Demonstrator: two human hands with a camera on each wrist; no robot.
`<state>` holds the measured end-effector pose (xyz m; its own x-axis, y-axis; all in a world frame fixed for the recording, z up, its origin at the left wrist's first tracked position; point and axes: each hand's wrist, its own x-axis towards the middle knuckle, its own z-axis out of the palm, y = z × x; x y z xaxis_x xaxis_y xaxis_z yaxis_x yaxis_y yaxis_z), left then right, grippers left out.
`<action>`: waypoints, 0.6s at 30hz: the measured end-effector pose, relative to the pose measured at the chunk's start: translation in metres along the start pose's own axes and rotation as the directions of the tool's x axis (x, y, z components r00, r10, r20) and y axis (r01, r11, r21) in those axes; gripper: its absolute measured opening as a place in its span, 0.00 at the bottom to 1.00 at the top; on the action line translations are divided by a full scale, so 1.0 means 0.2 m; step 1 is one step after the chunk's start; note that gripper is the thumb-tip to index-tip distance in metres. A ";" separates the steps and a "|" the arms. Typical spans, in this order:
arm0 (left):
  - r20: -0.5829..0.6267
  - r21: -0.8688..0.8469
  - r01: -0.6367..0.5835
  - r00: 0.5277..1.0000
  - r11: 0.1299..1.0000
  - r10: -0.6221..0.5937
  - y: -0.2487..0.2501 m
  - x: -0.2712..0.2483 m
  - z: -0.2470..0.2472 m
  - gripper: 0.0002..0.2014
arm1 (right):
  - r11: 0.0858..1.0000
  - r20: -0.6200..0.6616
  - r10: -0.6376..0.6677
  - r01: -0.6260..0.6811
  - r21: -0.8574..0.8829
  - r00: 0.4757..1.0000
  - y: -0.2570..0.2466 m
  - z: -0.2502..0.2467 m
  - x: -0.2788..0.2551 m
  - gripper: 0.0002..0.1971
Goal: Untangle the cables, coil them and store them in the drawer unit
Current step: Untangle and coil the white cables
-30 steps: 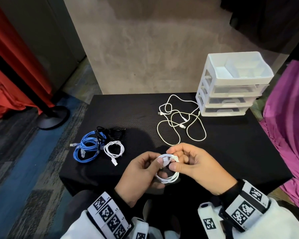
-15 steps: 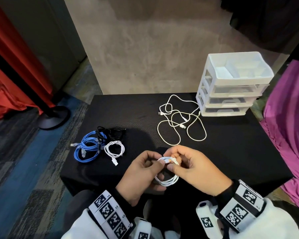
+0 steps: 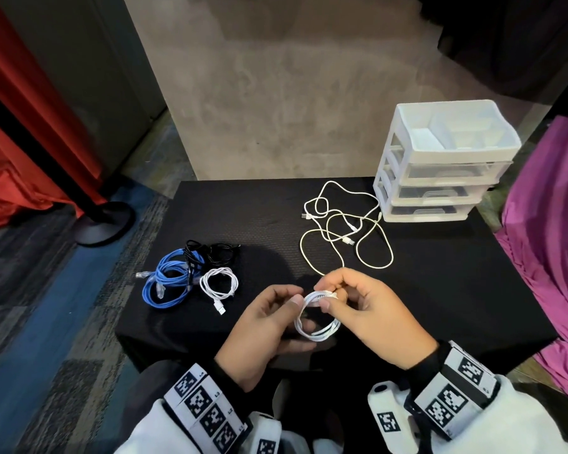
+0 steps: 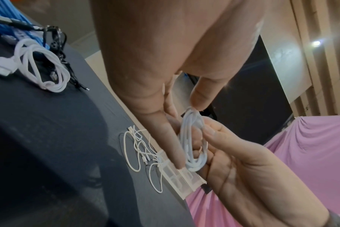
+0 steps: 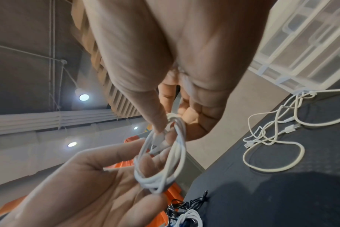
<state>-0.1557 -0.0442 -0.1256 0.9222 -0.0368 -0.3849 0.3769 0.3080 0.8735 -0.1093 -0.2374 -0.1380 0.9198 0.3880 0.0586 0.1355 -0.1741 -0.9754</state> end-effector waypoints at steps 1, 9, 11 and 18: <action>0.002 -0.005 0.006 1.000 1.000 -0.006 0.00 0.00 -0.01 0.13 | 1.000 0.010 0.003 -0.003 0.004 1.000 0.00 0.00 0.00 0.10; -0.054 -0.088 -0.042 0.998 0.995 0.038 -0.06 0.04 -0.04 0.15 | 0.989 -0.022 0.098 -0.095 0.117 0.995 0.05 0.00 0.00 0.19; -0.101 -0.079 -0.033 0.995 0.996 0.025 -0.09 0.05 -0.06 0.10 | 0.979 -0.028 0.116 -0.110 0.171 0.993 0.06 0.02 0.01 0.18; -0.384 0.083 -0.056 0.920 0.995 0.084 -0.08 0.21 -0.29 0.03 | 0.982 -0.085 0.166 -0.173 -0.074 0.982 0.23 0.03 0.12 0.11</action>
<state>-0.1283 0.0039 -0.1721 0.8466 0.3566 -0.3951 0.3305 0.2296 0.9155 -0.0833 -0.2311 -0.1820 0.9574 0.2756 -0.0865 0.0017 -0.3050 -0.9523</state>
